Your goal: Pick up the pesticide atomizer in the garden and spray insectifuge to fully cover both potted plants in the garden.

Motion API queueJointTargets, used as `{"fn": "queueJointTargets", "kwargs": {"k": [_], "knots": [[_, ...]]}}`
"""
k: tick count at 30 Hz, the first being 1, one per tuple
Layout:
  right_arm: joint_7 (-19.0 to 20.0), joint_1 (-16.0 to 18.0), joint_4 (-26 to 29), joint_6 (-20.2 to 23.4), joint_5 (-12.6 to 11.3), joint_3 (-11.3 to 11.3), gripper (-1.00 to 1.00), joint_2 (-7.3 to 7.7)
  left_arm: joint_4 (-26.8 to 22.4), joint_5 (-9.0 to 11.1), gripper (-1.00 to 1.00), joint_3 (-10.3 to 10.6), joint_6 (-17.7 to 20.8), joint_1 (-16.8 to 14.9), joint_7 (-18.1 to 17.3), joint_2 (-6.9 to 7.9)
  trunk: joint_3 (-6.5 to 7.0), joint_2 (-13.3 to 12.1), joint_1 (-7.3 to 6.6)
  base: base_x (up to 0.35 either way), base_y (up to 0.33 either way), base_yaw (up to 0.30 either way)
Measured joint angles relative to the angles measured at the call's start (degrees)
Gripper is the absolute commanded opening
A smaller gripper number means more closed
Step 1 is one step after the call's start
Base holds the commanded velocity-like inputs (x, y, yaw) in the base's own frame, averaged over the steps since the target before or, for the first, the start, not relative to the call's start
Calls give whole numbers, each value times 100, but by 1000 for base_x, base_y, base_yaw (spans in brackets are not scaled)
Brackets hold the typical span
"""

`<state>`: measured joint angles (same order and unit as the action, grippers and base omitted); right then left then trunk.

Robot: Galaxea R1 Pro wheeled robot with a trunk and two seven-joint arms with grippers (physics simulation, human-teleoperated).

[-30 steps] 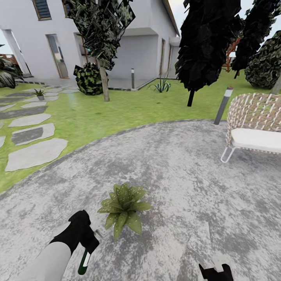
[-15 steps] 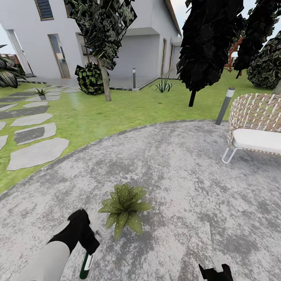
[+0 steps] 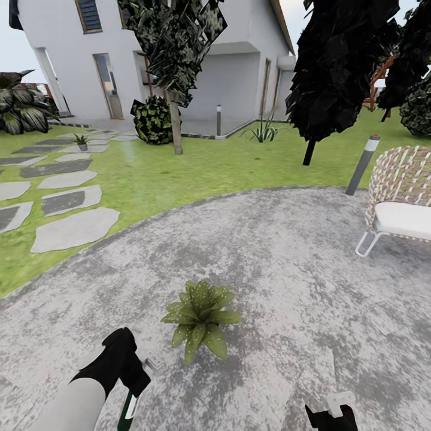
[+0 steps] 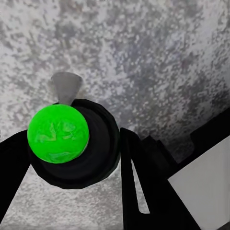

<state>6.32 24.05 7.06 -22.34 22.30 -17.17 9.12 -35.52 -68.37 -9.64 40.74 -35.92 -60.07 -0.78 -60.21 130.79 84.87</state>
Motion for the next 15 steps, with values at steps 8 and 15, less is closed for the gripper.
{"fn": "queueJointTargets", "kwargs": {"k": [8,15], "knots": [[-1,0,1,1,4,0,100,2,-7,7,-100,11,4,-9,-3,-26,0,0,-2,96,-103,1],[0,0,1,1,6,0,100,2,-4,8,-100,19,13,-77,-76,-9,0,0,-2,169,-182,-14]]}}
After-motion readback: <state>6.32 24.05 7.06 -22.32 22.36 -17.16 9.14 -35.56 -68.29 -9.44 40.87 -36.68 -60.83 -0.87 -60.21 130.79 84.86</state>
